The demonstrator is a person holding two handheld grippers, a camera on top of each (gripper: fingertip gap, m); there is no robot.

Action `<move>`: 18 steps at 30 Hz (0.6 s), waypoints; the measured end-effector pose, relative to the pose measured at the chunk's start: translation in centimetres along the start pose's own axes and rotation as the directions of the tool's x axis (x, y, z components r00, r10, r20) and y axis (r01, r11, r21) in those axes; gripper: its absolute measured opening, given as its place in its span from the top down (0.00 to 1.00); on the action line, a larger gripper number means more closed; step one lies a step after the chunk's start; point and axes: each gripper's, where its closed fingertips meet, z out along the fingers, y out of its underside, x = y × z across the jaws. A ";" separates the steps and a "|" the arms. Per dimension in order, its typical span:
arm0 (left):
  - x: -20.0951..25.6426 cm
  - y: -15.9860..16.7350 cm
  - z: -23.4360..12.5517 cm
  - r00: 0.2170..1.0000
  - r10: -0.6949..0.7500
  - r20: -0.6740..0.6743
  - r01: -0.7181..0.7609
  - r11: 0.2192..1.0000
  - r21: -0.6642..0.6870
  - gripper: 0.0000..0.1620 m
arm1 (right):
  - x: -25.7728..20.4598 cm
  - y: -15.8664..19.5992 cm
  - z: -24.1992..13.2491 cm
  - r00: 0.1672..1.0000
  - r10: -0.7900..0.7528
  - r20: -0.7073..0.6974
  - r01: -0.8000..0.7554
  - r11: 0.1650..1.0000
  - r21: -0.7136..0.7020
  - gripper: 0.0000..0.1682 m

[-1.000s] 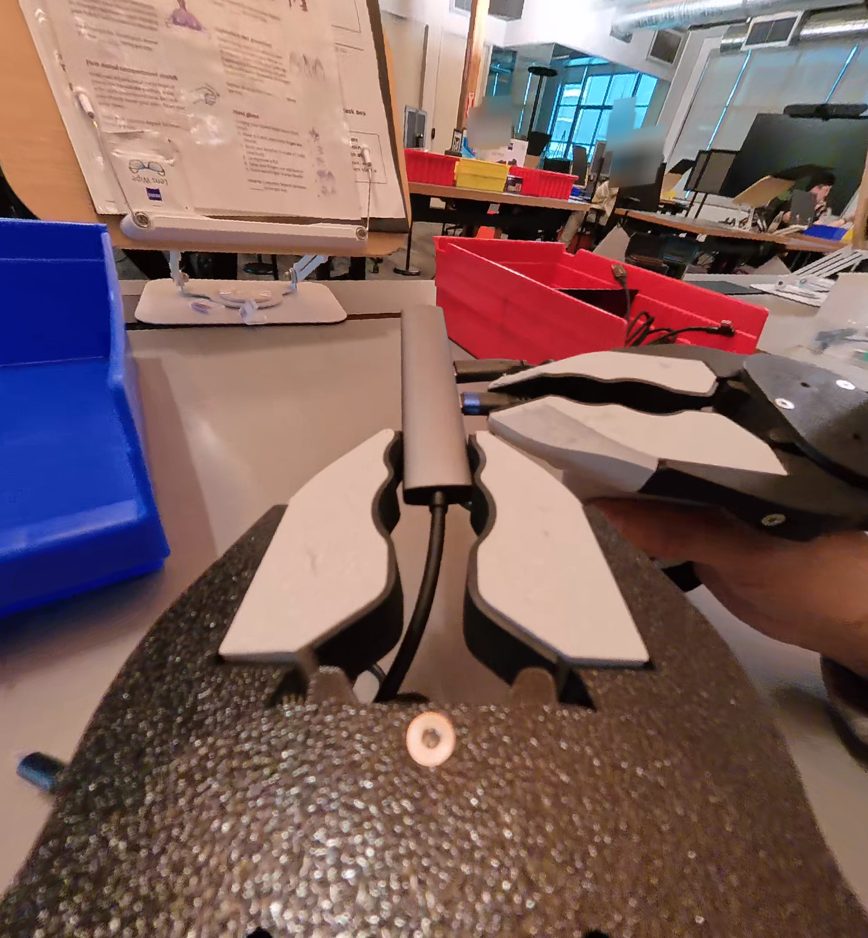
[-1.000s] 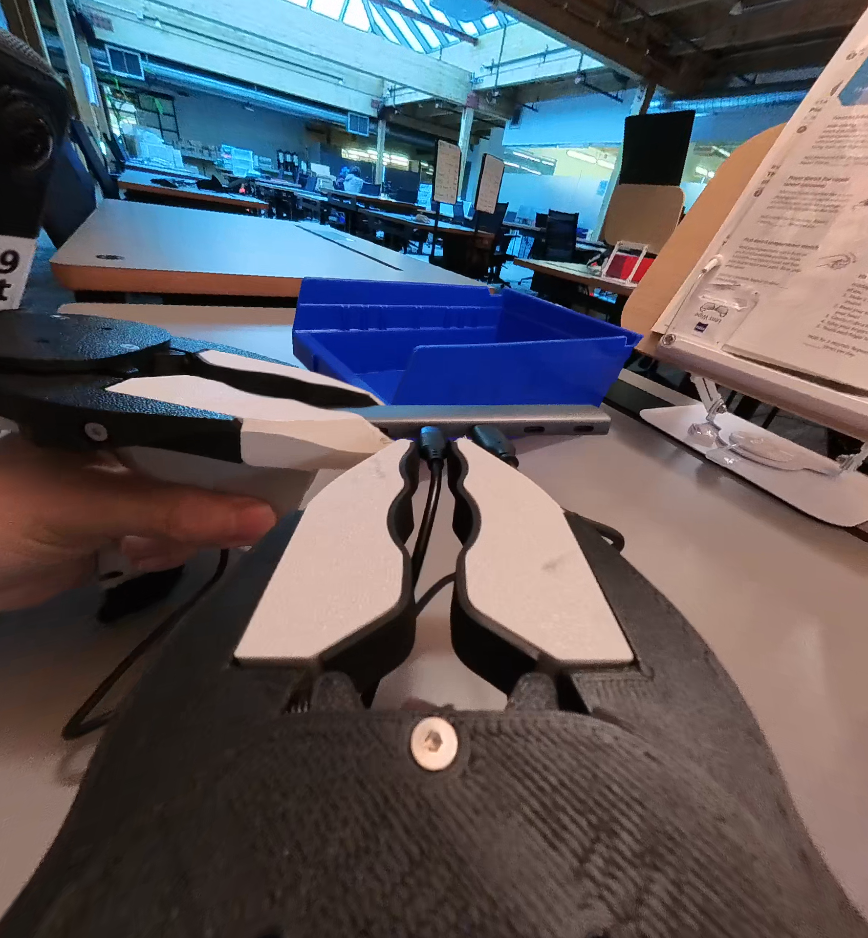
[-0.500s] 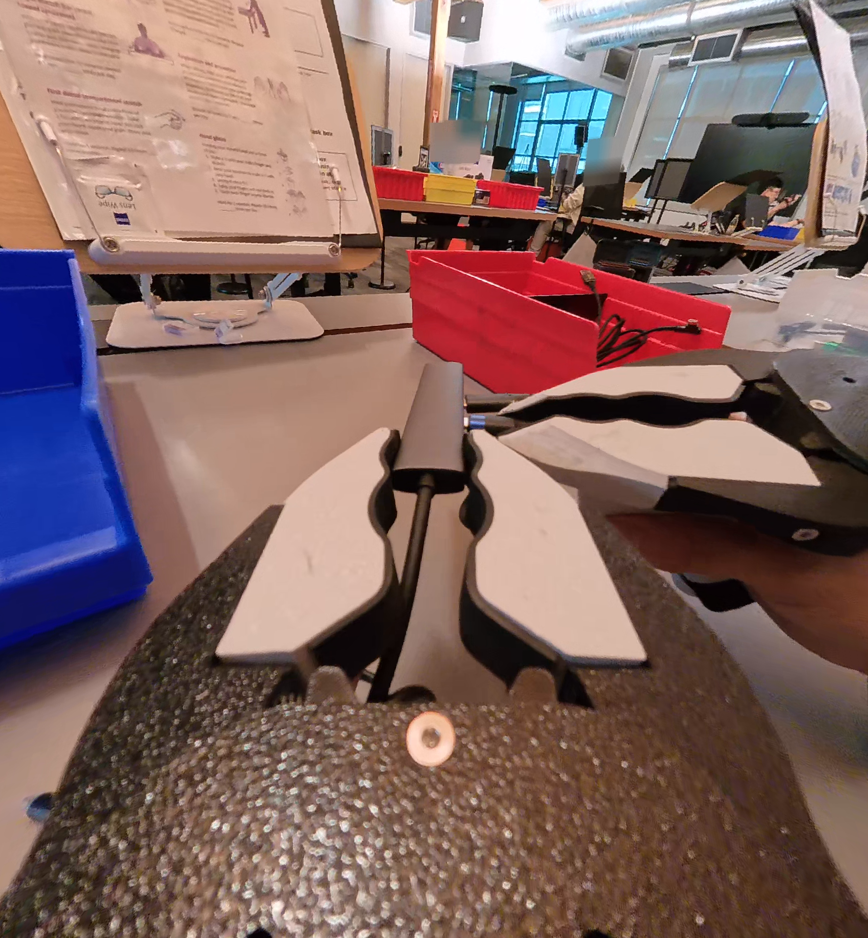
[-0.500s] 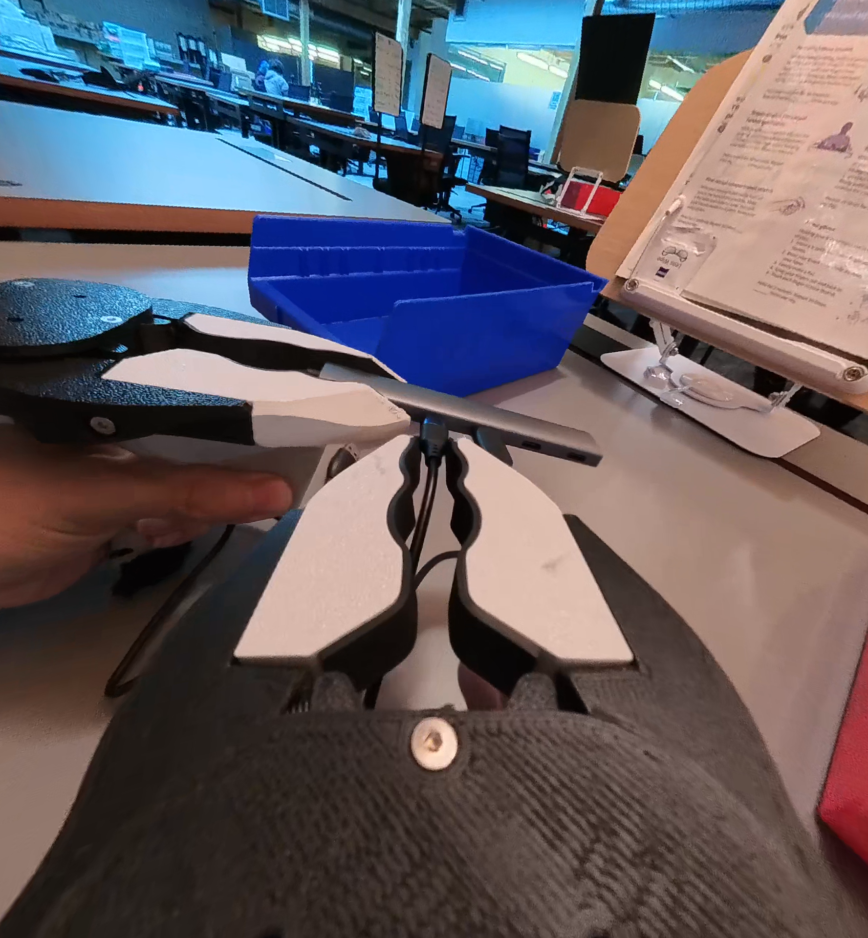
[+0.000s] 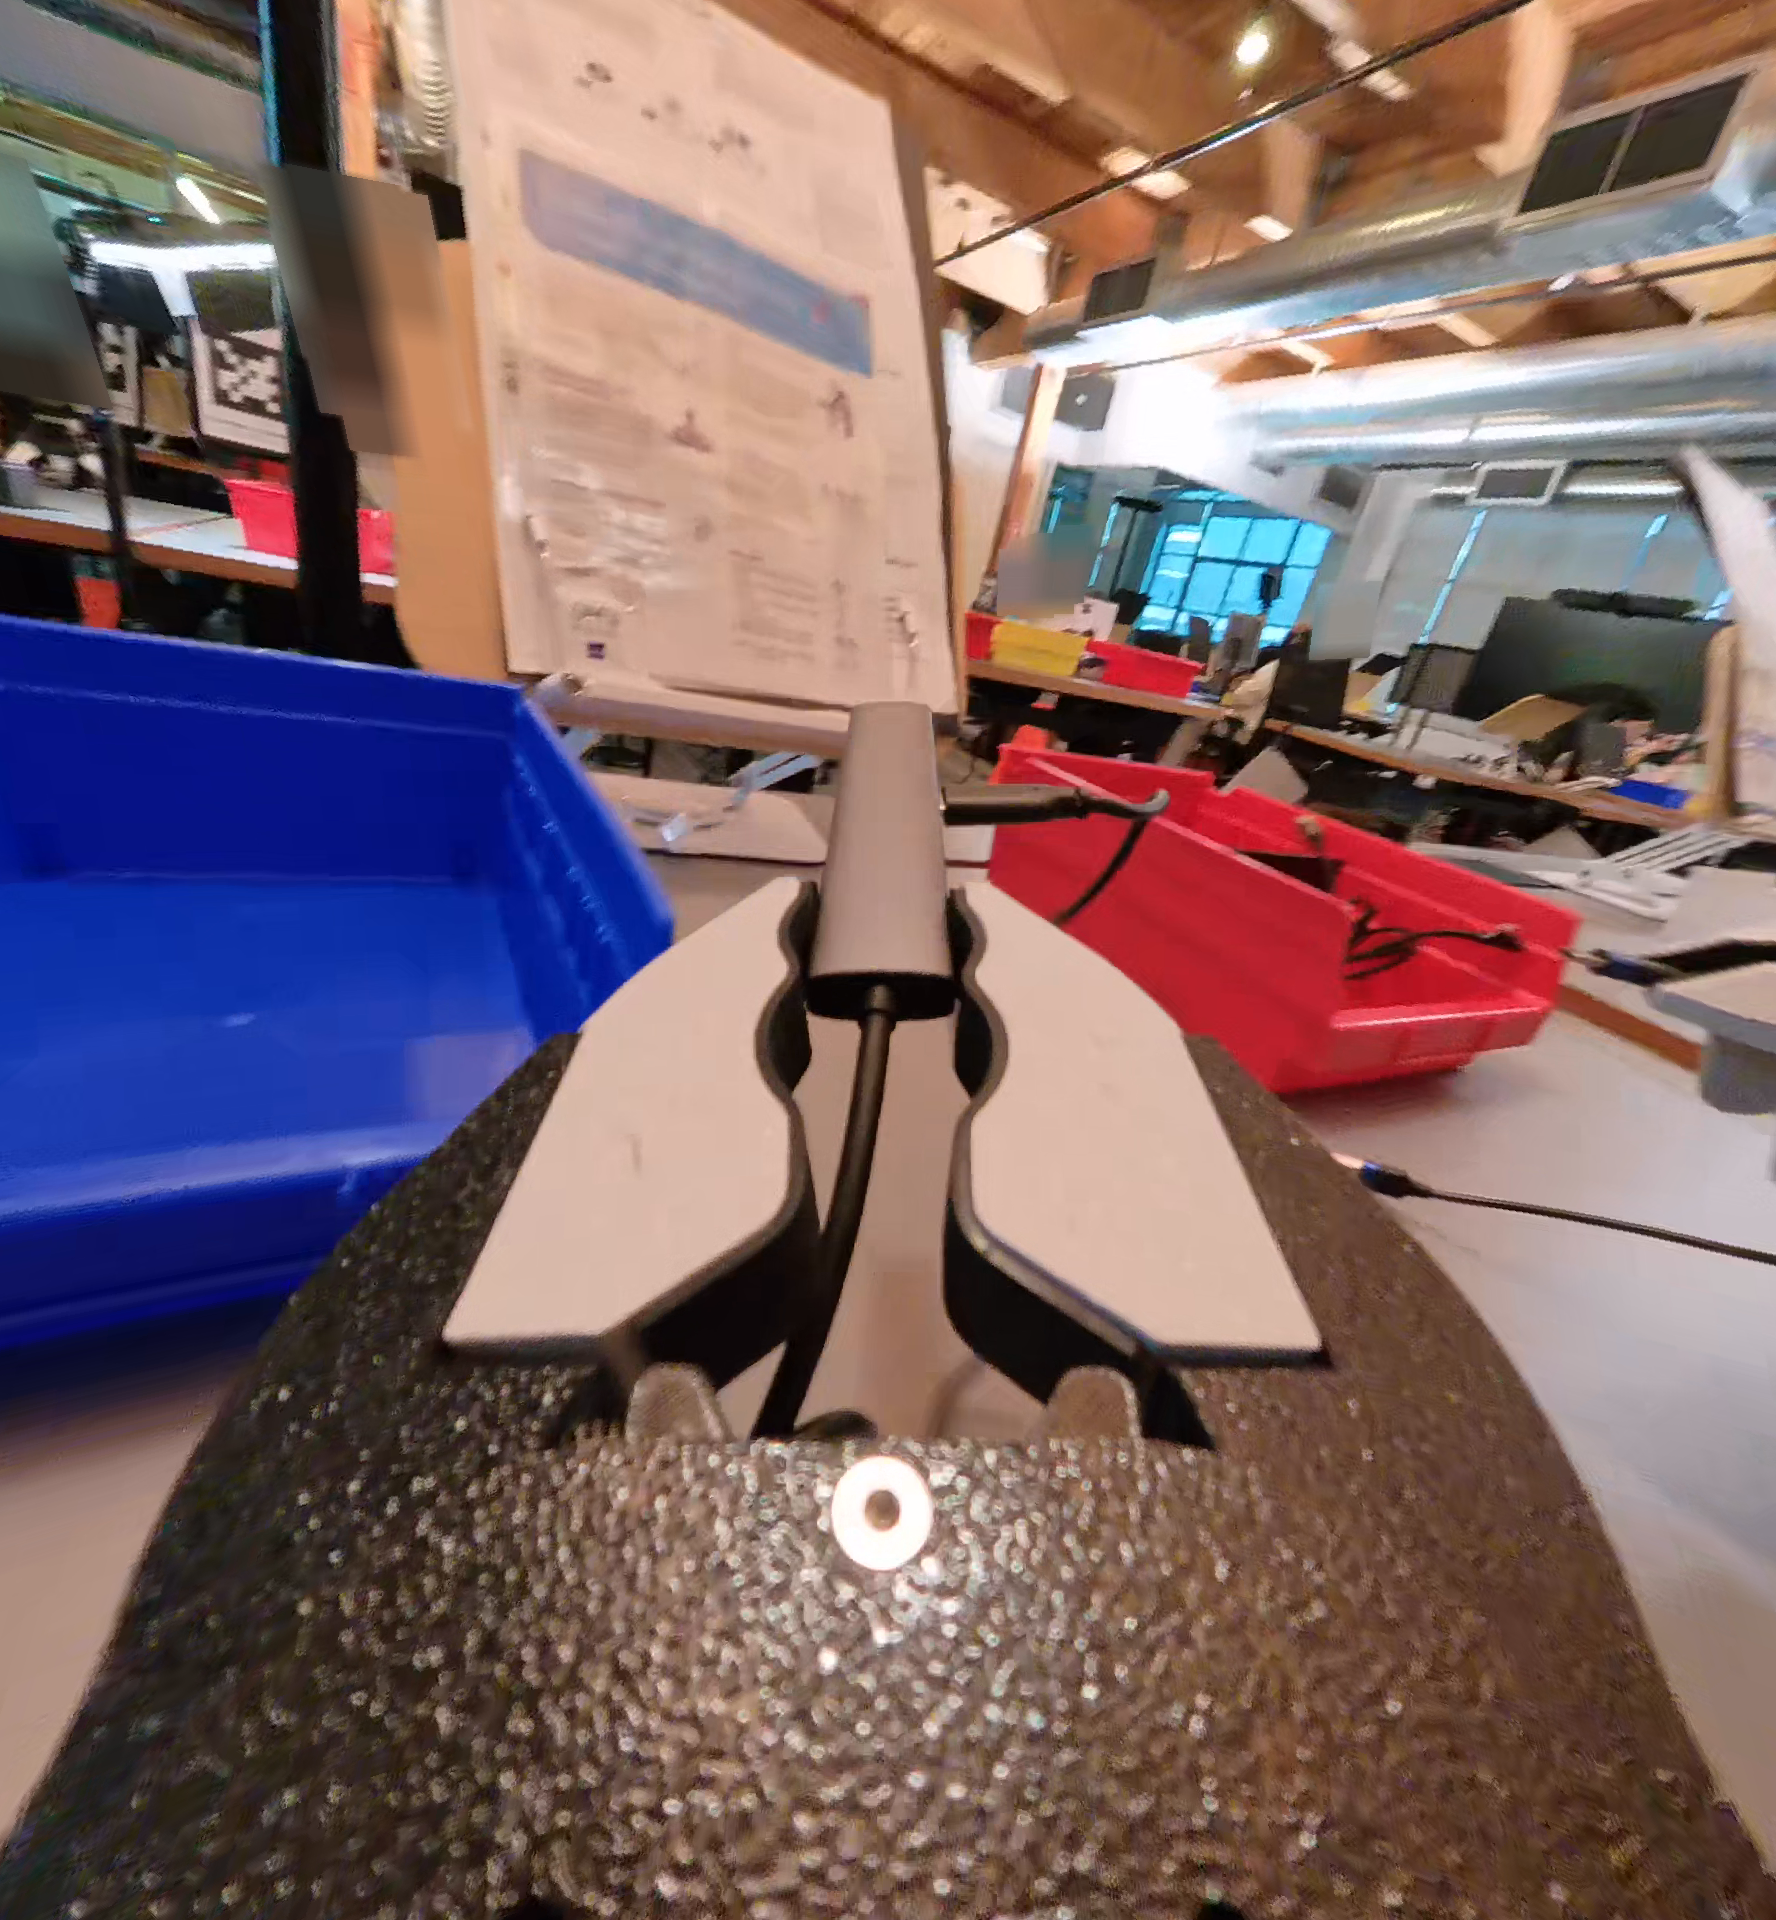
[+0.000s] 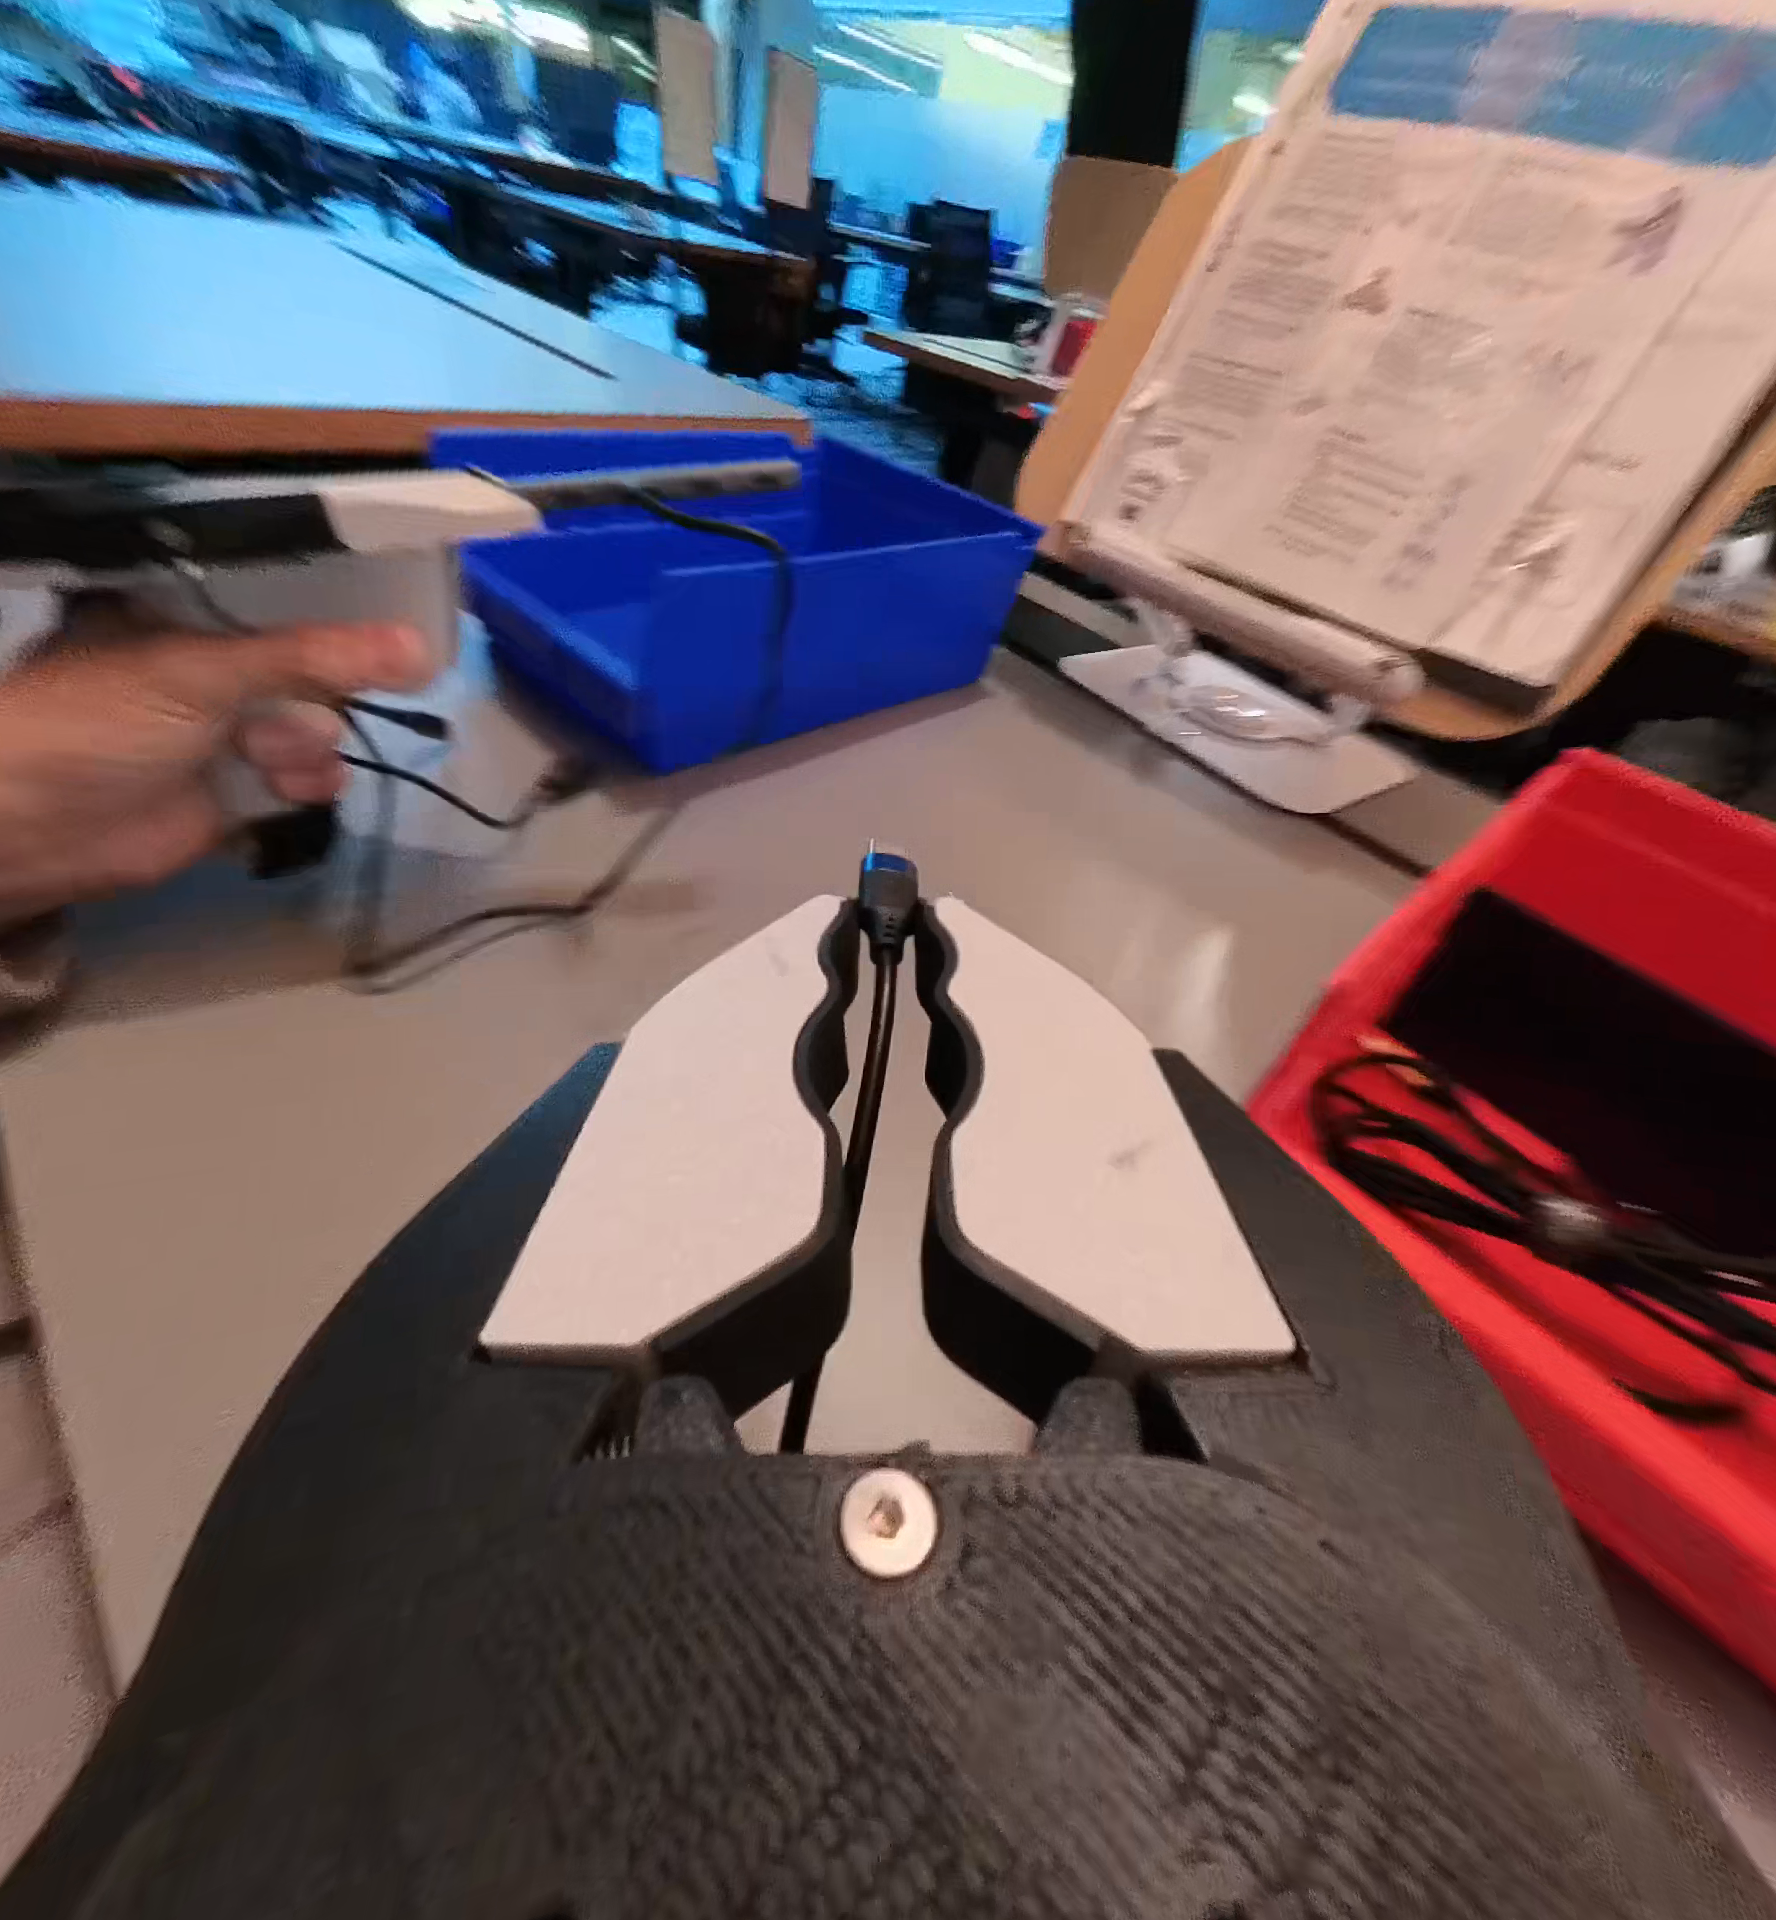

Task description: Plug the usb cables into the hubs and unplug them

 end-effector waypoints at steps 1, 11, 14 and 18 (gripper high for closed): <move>0.4 -0.6 0.0 1.000 -0.011 -0.016 0.011 1.000 0.004 0.86 | 1.1 -0.3 -0.8 0.998 -0.044 -0.046 0.044 0.999 -0.006 0.94; 2.3 0.6 0.2 0.996 0.060 -0.063 -0.058 0.998 0.040 0.86 | 10.4 -14.3 -5.8 0.998 0.068 0.009 -0.067 0.939 0.339 0.94; 3.5 1.5 0.5 0.986 0.138 -0.090 -0.133 0.990 0.052 0.86 | 13.0 -16.9 -4.3 0.996 0.046 0.078 -0.072 0.924 0.376 0.94; 4.6 1.3 0.5 0.966 0.228 -0.122 -0.219 0.972 0.079 0.86 | 15.5 -17.6 -1.0 0.970 0.122 0.211 -0.202 0.885 0.420 0.94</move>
